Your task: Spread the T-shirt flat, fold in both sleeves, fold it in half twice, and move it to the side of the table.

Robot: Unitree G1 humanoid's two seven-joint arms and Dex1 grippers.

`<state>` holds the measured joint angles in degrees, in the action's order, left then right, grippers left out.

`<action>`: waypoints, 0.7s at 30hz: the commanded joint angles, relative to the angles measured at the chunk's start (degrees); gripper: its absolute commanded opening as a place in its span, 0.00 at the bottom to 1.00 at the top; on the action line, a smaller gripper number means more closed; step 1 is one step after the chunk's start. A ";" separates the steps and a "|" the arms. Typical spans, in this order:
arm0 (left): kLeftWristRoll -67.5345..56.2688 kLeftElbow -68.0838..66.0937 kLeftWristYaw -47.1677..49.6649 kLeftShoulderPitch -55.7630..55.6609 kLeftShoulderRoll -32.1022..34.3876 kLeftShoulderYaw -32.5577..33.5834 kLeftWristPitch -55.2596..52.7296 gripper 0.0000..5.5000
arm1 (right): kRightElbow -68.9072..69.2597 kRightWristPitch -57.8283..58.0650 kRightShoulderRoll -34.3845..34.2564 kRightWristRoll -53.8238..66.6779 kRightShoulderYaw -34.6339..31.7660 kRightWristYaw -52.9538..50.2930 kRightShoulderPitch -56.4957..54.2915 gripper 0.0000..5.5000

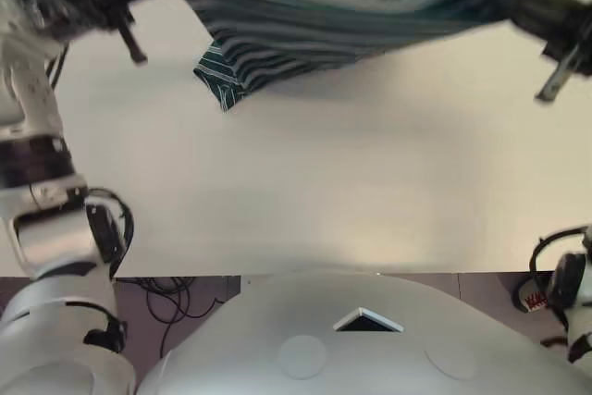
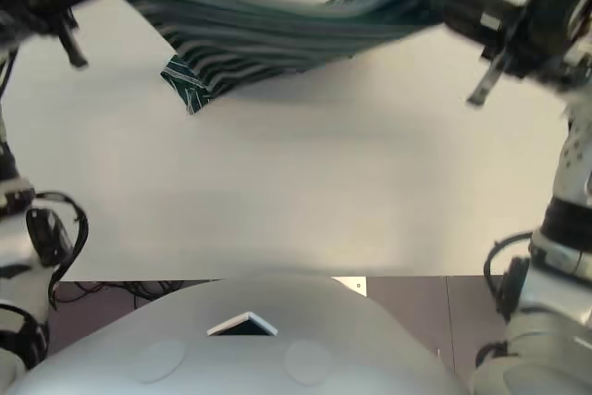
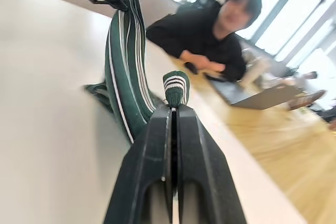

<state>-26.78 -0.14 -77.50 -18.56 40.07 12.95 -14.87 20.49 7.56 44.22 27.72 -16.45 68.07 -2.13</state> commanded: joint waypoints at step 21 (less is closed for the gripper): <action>-7.63 29.63 -2.65 45.05 11.52 2.86 -0.57 0.25 | 17.14 -5.62 5.15 -7.66 3.91 5.58 41.72 0.23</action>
<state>-28.64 30.53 -80.02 27.31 52.58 11.42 -14.07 37.50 3.21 50.02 16.85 -10.70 73.48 39.09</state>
